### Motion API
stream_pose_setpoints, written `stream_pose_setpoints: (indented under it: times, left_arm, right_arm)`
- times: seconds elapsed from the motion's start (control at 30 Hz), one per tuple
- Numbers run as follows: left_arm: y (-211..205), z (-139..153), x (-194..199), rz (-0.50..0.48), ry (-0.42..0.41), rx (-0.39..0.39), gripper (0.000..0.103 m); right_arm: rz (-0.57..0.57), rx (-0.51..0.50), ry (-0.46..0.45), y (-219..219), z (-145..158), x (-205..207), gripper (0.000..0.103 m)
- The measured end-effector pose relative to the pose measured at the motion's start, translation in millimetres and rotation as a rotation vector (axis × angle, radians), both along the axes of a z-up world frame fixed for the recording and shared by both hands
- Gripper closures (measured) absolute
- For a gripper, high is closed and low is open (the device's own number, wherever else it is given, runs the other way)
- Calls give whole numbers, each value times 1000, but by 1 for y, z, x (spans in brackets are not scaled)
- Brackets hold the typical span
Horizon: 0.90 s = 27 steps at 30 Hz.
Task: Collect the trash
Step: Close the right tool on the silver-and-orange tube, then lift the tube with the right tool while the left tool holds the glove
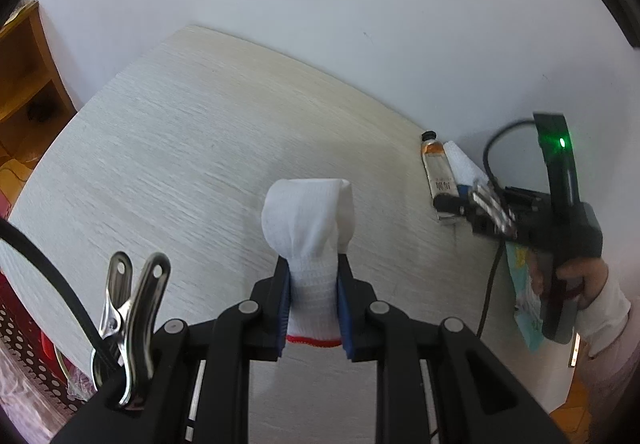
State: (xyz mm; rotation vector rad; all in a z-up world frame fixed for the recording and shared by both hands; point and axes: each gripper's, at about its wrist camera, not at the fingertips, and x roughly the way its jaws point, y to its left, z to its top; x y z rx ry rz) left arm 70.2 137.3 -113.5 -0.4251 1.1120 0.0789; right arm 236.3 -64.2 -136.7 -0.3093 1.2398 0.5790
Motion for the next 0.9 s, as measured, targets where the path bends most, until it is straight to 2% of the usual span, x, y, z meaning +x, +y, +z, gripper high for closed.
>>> stream_pose_setpoints:
  times: [0.3,0.33,0.37,0.47,0.53,0.6,0.7,0.83,0.9]
  left_arm:
    - [6,0,0,15,6,0,82]
    - [7,-1,0,18,6,0,82]
    - [8,0,0,20,6,0,82]
    - [11,0,1,28,6,-2,82]
    - [13,0,1,32,6,-4,82]
    - [15,0,2,33,6,-4,82]
    - [14,2,0,28,2,-5,82]
    - [16,2,-3,20,-3,-12,82]
    - [18,1,-5,19,-5,-14,82]
  right_arm:
    - [-22,-41,-65,19,-3,15,54]
    - [-27,-49,-73,22,-3,13,56]
    - [-30,-61,-87,24,-3,13,65]
    - [-29,-56,-94,30,-4,6,69]
    - [-29,-43,-133,32,2,1,83]
    - [-30,-18,-136,30,9,-1,92]
    - [-25,2,-148,29,14,-6,100]
    - [-12,14,-136,37,13,-18,100]
    - [9,-13,-142,43,9,-24,100]
